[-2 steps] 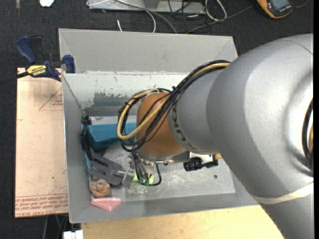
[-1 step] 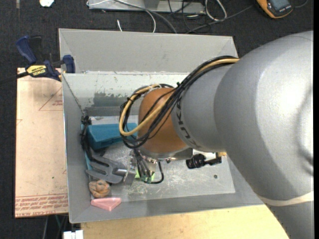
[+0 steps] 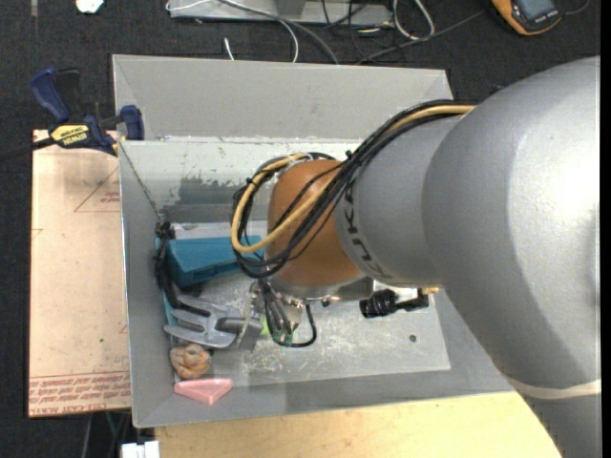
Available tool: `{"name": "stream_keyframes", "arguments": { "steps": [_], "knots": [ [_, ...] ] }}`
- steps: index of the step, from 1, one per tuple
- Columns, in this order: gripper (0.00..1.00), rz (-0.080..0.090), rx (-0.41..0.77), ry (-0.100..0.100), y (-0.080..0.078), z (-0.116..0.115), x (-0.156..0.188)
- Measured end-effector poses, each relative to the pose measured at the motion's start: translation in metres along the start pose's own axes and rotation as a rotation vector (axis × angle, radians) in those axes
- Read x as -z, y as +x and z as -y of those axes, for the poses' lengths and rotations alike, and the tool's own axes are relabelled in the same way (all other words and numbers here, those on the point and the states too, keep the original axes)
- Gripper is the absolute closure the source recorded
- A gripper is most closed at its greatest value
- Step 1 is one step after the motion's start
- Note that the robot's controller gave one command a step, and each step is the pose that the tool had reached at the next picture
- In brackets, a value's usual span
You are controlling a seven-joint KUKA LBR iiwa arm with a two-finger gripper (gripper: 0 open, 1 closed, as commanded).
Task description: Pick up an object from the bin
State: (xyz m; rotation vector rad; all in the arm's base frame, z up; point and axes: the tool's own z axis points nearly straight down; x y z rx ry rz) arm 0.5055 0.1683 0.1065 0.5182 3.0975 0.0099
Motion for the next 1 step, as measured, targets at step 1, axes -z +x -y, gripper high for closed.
{"name": "stream_keyframes", "arguments": {
  "steps": [1],
  "knots": [
    [1.0, -0.007, 0.002, 0.005, 0.0014, 0.0007, 0.0498]
  ]
}}
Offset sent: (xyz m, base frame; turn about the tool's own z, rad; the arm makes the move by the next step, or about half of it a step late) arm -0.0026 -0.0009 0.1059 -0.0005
